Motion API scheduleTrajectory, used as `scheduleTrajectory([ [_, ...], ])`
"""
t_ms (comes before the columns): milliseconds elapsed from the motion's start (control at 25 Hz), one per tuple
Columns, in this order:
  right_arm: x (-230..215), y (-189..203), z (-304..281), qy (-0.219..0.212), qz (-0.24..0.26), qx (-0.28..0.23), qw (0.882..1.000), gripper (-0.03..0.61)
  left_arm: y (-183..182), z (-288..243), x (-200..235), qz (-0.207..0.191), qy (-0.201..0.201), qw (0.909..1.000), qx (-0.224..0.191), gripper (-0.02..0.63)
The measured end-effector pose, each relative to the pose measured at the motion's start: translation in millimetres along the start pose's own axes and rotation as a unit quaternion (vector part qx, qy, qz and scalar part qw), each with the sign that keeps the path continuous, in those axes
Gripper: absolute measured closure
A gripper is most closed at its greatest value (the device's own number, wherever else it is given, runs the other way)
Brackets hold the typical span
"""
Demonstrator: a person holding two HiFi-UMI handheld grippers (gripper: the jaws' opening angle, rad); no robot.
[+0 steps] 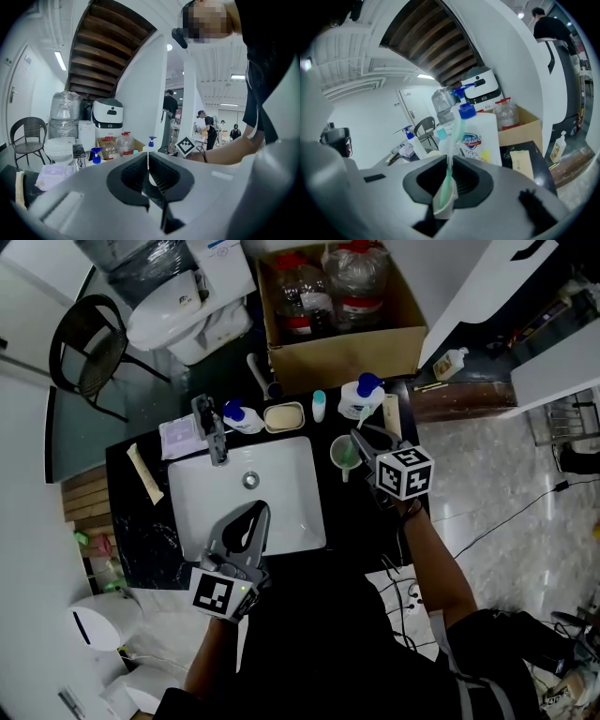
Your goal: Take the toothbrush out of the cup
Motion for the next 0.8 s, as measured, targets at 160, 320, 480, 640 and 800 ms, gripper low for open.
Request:
scheduleTrajectory([
  [160,1.6,-0.2,2.0,-0.005,0.006,-0.001,1.0,0.541,-1.1,-2.8,-0.7,-0.002,0.005,1.0,0.0,0.597],
  [320,9.4,-1.9,8.2,-0.013,0.023,-0.001,1.0,0.543,-3.1,-4.3,-2.2,-0.004,0.009,0.9999,-0.001,0.597],
  [480,21.1,-1.8,17.4,-0.027,0.037,-0.016,0.999,0.543,-2.6,-6.5,-3.4,-0.004,0.017,0.9998,-0.002,0.597],
  [640,25.8,-4.5,29.6,-0.025,0.044,-0.03,0.998,0.543,-2.9,-6.5,-6.9,-0.005,0.025,0.9997,-0.004,0.597],
  [800,27.2,-10.6,45.6,-0.014,0.049,-0.044,0.998,0.543,-1.9,-4.6,-10.3,-0.003,0.031,0.9995,-0.008,0.597],
])
Point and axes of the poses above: the fingertips, and each gripper's own axes: z backward along the fingers, x to its left, y out of its underside, the point moved 3 cm from there along z, backward along the fingers, and after that the axes turned 7 degrees about x, right-handed, at the moved point
